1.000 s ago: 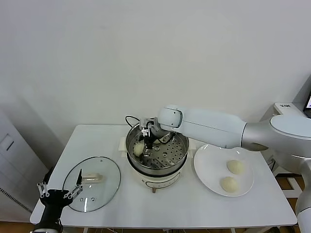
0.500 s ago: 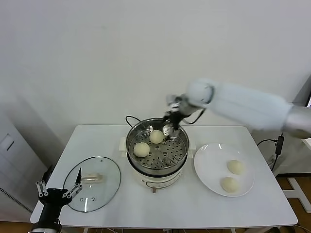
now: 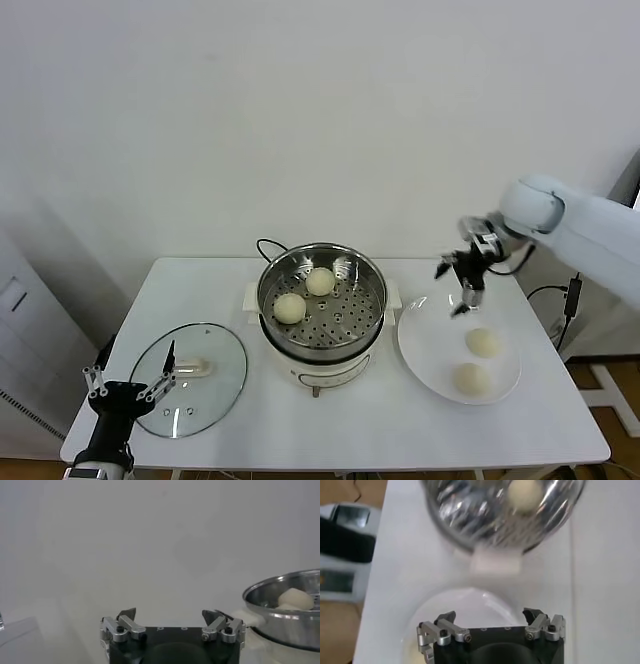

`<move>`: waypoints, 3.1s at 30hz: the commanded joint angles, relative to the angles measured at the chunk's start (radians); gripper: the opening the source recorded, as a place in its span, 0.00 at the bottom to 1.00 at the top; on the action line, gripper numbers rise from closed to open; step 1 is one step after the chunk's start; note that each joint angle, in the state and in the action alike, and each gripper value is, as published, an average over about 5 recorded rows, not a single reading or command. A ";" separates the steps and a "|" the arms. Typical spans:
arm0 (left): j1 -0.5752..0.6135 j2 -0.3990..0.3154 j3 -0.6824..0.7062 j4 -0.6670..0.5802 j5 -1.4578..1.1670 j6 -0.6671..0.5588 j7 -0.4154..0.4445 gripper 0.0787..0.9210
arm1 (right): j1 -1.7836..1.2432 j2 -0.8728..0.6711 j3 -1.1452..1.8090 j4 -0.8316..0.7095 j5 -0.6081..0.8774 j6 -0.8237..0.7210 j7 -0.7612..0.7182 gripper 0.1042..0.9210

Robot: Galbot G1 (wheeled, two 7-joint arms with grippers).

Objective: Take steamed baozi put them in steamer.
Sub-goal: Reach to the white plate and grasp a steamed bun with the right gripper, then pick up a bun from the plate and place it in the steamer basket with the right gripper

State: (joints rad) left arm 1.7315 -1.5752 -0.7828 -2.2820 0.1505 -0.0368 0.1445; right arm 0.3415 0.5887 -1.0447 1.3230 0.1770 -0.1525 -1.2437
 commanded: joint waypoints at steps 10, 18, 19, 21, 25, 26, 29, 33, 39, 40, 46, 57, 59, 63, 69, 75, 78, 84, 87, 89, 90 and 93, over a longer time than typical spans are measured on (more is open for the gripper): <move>-0.005 0.003 0.010 0.006 0.029 0.014 -0.006 0.88 | -0.468 -0.051 0.309 -0.050 -0.297 0.099 -0.050 0.88; -0.005 -0.001 0.012 0.016 0.037 0.013 -0.006 0.88 | -0.483 0.014 0.318 -0.088 -0.299 0.100 -0.023 0.88; -0.004 -0.001 0.011 0.016 0.036 0.012 -0.006 0.88 | -0.485 0.022 0.316 -0.092 -0.300 0.099 -0.019 0.88; -0.001 -0.001 0.010 0.016 0.036 0.011 -0.006 0.88 | -0.490 0.035 0.316 -0.099 -0.301 0.099 -0.011 0.88; 0.003 0.002 0.006 0.016 0.033 0.010 -0.006 0.88 | -0.492 0.050 0.316 -0.106 -0.309 0.100 0.001 0.85; 0.003 0.002 0.005 0.015 0.032 0.010 -0.006 0.88 | -0.490 0.051 0.315 -0.106 -0.312 0.100 0.003 0.82; 0.003 0.003 0.004 0.014 0.032 0.010 -0.006 0.88 | -0.471 0.045 0.302 -0.103 -0.309 0.100 0.002 0.71; 0.003 0.001 0.006 0.013 0.032 0.010 -0.006 0.88 | -0.425 0.025 0.269 -0.094 -0.289 0.097 -0.001 0.58; 0.004 0.000 0.005 0.009 0.031 0.008 -0.005 0.88 | -0.263 0.001 0.172 -0.077 -0.213 0.107 -0.013 0.41; 0.004 0.000 0.004 0.007 0.030 0.008 -0.005 0.88 | -0.216 0.001 0.141 -0.078 -0.193 0.111 -0.017 0.40; 0.005 0.002 0.000 -0.006 0.022 0.008 -0.006 0.88 | 0.242 0.099 -0.133 -0.098 0.031 0.140 -0.041 0.38; 0.002 0.003 -0.009 -0.018 0.008 0.008 -0.007 0.88 | 0.548 0.391 -0.257 0.090 0.105 0.289 -0.029 0.38; 0.004 -0.001 -0.011 -0.019 0.005 0.006 -0.006 0.88 | 0.487 0.421 -0.232 0.158 0.004 0.333 -0.022 0.38; 0.004 0.002 -0.018 -0.020 -0.003 0.006 -0.005 0.88 | 0.296 0.487 -0.171 0.227 -0.233 0.467 -0.008 0.38; -0.001 0.014 -0.023 -0.020 -0.009 0.012 -0.007 0.88 | 0.088 0.542 -0.080 0.211 -0.476 0.658 -0.006 0.38; -0.015 0.010 -0.012 -0.013 -0.003 0.018 -0.008 0.88 | 0.001 0.545 -0.040 0.181 -0.536 0.784 0.004 0.38; -0.016 0.008 -0.009 -0.011 0.000 0.018 -0.009 0.88 | -0.022 0.538 -0.026 0.176 -0.555 0.813 0.003 0.38; -0.015 0.010 -0.009 -0.010 0.000 0.019 -0.009 0.88 | -0.060 0.525 -0.007 0.177 -0.593 0.842 0.006 0.40; -0.013 0.012 -0.009 -0.010 0.000 0.019 -0.009 0.88 | -0.068 0.527 0.015 0.168 -0.626 0.849 0.018 0.48; -0.012 0.012 -0.010 -0.011 0.000 0.019 -0.009 0.88 | -0.058 0.529 0.022 0.166 -0.638 0.850 0.021 0.56; -0.012 0.013 -0.009 -0.012 0.000 0.019 -0.009 0.88 | -0.050 0.529 0.025 0.165 -0.639 0.850 0.021 0.59; -0.011 0.012 -0.008 -0.014 0.000 0.018 -0.009 0.88 | -0.011 0.522 0.030 0.155 -0.609 0.848 0.011 0.70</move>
State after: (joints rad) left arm 1.7212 -1.5630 -0.7921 -2.2955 0.1500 -0.0182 0.1349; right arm 0.3367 1.0992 -1.0455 1.4805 -0.3783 0.6392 -1.2375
